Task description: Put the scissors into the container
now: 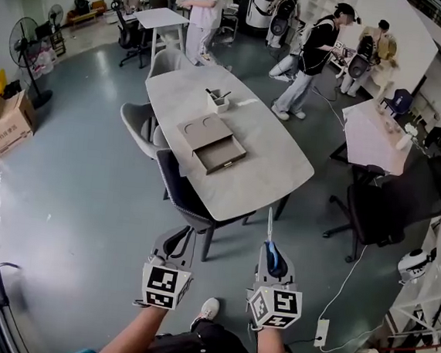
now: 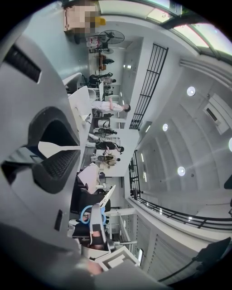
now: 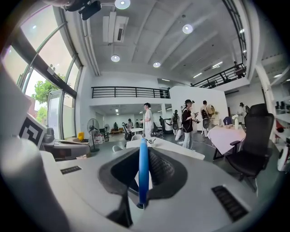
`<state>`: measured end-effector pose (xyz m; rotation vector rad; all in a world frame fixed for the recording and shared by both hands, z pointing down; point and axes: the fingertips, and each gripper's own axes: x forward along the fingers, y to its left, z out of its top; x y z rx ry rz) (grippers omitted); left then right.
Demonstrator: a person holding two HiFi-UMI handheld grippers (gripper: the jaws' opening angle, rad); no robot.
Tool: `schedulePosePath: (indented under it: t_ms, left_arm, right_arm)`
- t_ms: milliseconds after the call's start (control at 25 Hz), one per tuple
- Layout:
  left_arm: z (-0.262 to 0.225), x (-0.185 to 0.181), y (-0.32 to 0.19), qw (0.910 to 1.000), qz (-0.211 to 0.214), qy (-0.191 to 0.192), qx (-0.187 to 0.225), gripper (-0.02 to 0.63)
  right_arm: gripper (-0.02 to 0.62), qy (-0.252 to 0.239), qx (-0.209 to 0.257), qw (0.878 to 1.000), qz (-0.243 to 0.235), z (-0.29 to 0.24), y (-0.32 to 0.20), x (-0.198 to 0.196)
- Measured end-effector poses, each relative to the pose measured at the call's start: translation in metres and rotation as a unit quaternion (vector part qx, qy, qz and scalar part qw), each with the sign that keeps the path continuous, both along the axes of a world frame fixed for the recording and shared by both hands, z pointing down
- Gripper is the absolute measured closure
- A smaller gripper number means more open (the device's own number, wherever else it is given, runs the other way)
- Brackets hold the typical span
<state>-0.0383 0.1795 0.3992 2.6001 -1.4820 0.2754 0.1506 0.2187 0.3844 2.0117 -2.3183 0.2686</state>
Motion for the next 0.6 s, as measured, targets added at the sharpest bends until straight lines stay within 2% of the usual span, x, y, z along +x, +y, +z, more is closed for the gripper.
schedulePosePath:
  t_ms: [600]
  left_arm:
    - [0.009,0.029,-0.056,0.999,-0.045,0.002,-0.006,0.569]
  right_arm:
    - [0.554,0.003,-0.004,0.999,-0.041,0.007,-0.074,0.035]
